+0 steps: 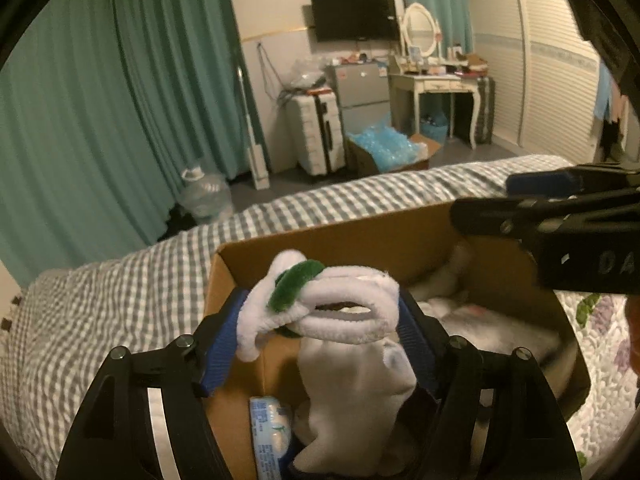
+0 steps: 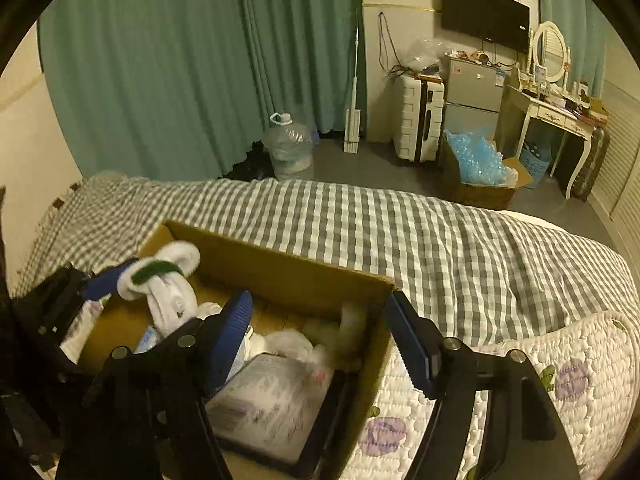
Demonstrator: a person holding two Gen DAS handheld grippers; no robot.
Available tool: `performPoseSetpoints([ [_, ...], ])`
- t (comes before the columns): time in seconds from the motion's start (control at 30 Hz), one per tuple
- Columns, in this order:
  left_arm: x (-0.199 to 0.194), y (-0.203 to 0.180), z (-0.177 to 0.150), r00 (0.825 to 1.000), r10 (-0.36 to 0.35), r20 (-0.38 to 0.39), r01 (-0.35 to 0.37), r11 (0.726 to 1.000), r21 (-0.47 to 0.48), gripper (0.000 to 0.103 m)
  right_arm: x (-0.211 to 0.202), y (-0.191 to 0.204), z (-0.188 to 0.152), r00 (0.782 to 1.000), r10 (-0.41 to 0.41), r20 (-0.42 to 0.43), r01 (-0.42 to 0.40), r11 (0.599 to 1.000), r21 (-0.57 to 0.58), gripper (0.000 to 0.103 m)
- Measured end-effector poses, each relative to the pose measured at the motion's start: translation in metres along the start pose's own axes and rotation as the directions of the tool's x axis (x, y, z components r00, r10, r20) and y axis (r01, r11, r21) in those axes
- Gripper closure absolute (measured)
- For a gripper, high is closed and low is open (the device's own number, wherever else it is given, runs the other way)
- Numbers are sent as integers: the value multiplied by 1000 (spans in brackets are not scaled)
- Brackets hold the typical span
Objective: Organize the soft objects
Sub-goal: 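Carry the fuzzy loop and plastic figure over the box and release both, then pull both tools back from the box toward the quilt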
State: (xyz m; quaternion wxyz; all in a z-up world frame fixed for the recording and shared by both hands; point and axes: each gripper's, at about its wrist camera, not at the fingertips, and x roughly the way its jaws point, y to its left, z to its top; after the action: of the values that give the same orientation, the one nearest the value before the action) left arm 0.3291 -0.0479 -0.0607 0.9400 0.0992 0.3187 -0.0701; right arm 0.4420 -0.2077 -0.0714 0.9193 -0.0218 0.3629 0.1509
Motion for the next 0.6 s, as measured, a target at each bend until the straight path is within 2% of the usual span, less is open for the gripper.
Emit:
performPoseSetpoints([
  [0.1,-3,0,3,1000,24,-6,-24,1000,-10,29,-11,-5,2,1000,-9,23,9,1000,23,33],
  [0.17,-6,0,9,999,45,-8,-46,999,-17,29,-23,-6,2,999,-25,26,24,999,37,26],
  [0.3,-26,3,26,998,54,14,-54,998,-41,29,-59,-5,5,997,-58,60,55,997,47,25],
  [0.4,-65,5,44,994,86,67,-82,995,-55,29,-101,0,11,991,-91,100,87,995,41,20],
  [0.5,-109,9,56,989,68,129,-58,996,-74,29,-158,10,18,978,-125,165,122,992,29,19],
  [0.6,-169,10,68,974,71,214,-56,996,-76,29,-213,24,21,965,-134,226,132,991,25,17],
])
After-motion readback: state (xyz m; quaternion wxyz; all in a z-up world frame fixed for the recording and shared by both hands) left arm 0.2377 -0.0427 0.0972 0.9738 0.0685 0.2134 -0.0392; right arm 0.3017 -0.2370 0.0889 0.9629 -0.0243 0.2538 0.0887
